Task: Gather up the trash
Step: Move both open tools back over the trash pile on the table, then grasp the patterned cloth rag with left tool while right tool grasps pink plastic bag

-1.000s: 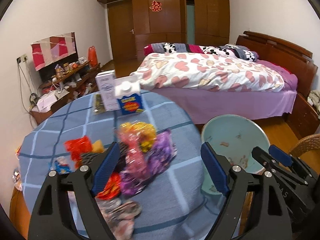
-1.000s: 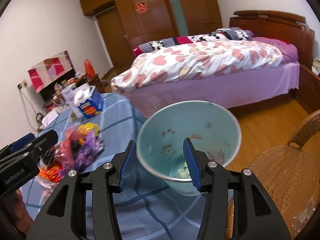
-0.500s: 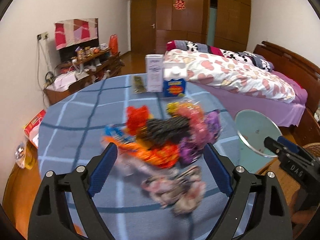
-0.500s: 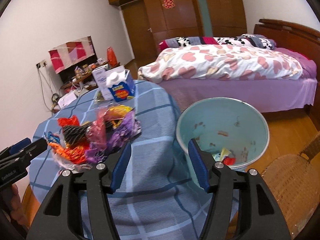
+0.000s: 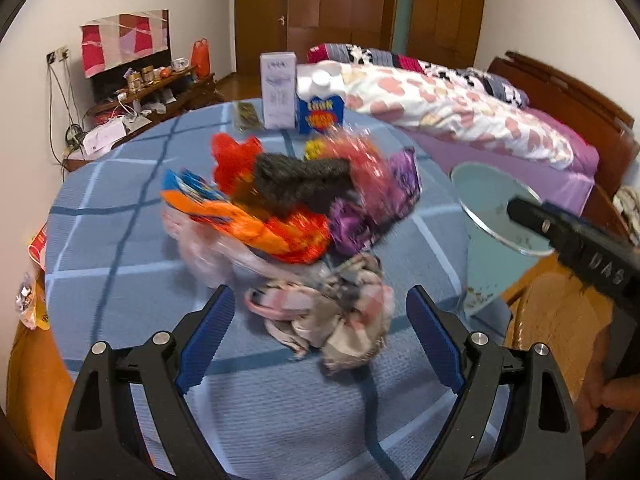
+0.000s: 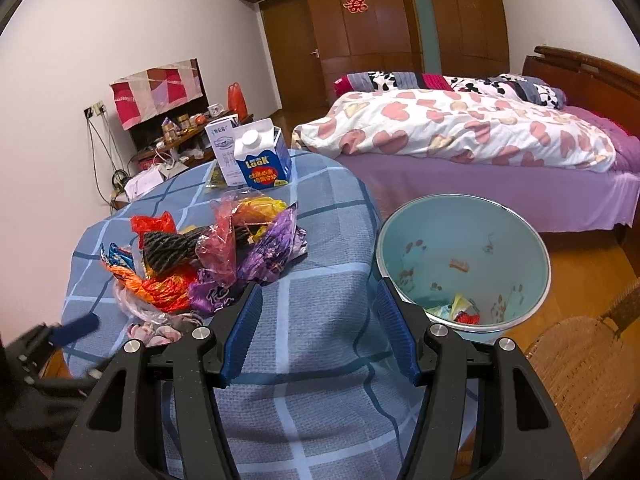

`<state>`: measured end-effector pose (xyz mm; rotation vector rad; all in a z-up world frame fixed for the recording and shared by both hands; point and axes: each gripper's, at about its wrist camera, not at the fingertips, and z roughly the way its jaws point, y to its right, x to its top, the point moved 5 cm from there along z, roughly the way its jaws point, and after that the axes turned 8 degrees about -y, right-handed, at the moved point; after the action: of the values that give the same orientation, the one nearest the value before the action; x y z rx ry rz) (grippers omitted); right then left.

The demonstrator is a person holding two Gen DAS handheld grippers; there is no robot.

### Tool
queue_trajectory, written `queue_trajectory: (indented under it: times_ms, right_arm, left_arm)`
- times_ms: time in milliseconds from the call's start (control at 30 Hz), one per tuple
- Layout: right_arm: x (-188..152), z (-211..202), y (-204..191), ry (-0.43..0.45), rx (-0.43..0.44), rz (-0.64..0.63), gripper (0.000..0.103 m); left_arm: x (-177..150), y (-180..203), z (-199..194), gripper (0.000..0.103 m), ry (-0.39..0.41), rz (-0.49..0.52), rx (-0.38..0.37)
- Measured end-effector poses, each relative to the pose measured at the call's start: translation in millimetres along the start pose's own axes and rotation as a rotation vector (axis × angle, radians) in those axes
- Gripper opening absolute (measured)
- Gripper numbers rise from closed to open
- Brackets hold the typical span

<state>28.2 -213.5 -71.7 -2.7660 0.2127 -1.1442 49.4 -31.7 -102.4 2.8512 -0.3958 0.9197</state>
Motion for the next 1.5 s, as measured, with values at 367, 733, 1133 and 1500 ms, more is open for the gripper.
queue_trajectory:
  times_ms: [367,733,1133,1500]
  right_arm:
    - [-2,4,-3,-0.012,0.011,-0.001,0.059]
    - [24,16,-18,-0.004,0.068,0.001,0.059]
    - [54,82,-73,-0.085,0.161,-0.046,0.052]
    - [54,85,-82,-0.097,0.216,-0.068,0.026]
  left_arm:
    - [-3,0,29,0.039,-0.04,0.013,0.0]
    - [29,-21,-22,0.014,0.098,-0.018,-0.086]
    - [78,-72,-50,0.014,0.223,-0.117,-0.033]
    - [79,-80,-40,0.014,0.215,-0.139,-0.024]
